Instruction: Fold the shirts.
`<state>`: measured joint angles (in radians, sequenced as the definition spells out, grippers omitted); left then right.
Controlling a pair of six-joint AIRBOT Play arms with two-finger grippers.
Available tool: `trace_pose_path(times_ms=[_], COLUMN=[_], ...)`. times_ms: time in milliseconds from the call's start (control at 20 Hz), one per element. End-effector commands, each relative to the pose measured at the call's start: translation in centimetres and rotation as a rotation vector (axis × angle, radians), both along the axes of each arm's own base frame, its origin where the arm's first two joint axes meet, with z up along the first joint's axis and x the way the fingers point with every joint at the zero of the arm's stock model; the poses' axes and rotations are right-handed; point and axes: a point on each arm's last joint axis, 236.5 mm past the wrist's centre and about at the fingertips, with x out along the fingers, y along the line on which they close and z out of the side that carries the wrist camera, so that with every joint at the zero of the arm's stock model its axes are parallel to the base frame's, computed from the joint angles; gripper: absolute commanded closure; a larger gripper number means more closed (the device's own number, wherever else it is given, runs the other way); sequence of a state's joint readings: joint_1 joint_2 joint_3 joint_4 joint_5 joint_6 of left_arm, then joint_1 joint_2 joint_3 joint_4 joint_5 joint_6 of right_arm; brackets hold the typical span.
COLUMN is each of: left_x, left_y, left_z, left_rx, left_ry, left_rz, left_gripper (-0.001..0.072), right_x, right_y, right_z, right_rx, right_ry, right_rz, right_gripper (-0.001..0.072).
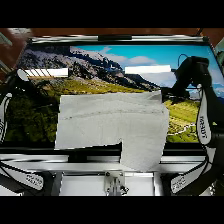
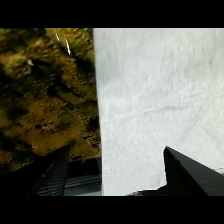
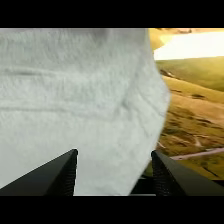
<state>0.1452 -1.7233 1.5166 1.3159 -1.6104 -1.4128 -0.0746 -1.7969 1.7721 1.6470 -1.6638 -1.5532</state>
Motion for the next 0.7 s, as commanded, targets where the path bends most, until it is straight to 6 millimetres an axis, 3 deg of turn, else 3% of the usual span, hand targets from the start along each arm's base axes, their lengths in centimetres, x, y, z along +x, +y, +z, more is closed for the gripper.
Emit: trace_pose_path(times_ms=[0,50,100,200,300,400,500,650], left_x=[-0.6,-1.0,-1.4,-3.2,-6.2,-10.2,-13.4,-15.7], left_y=[1.5,2.2,2.6,2.5,1.8,1.2,0.5,-0.4], left_z=[2.8,3.8,4.6,5.3,3.9,0.8,-1.3,-3.1], left_rx=[0.0,0.002,0.001,-0.038,-0.086,-0.099,-0.118,-0.138], left_ry=[-0.023,-0.034,-0.047,-0.049,-0.012,0.046,0.072,0.06], left_rz=[0.058,0.074,0.088,0.114,0.146,0.191,0.182,0.166], left_gripper=[0.0076,0.0171,0.0179,0.0165,0.0079,0.008,0.0085,0.0089], right_x=[-1.0,-1.7,-2.4,-4.6,-7.6,-10.4,-11.5,-12.7], right_y=[-5.6,-7.1,-8.1,-9.4,-9.9,-8.3,-5.7,-4.4], right_z=[5.3,6.5,7.4,8.1,7.1,5.3,3.9,2.3], right_rx=[-0.111,-0.11,-0.092,-0.036,0.015,0.122,0.249,0.293], right_ry=[-0.09,-0.107,-0.116,-0.104,-0.062,-0.024,-0.029,0.008], right_rz=[-0.048,-0.102,-0.143,-0.199,-0.241,-0.251,-0.264,-0.274], right_gripper=[0.0135,0.0135,0.0135,0.0136,0.0136,0.0135,0.0135,0.0135])
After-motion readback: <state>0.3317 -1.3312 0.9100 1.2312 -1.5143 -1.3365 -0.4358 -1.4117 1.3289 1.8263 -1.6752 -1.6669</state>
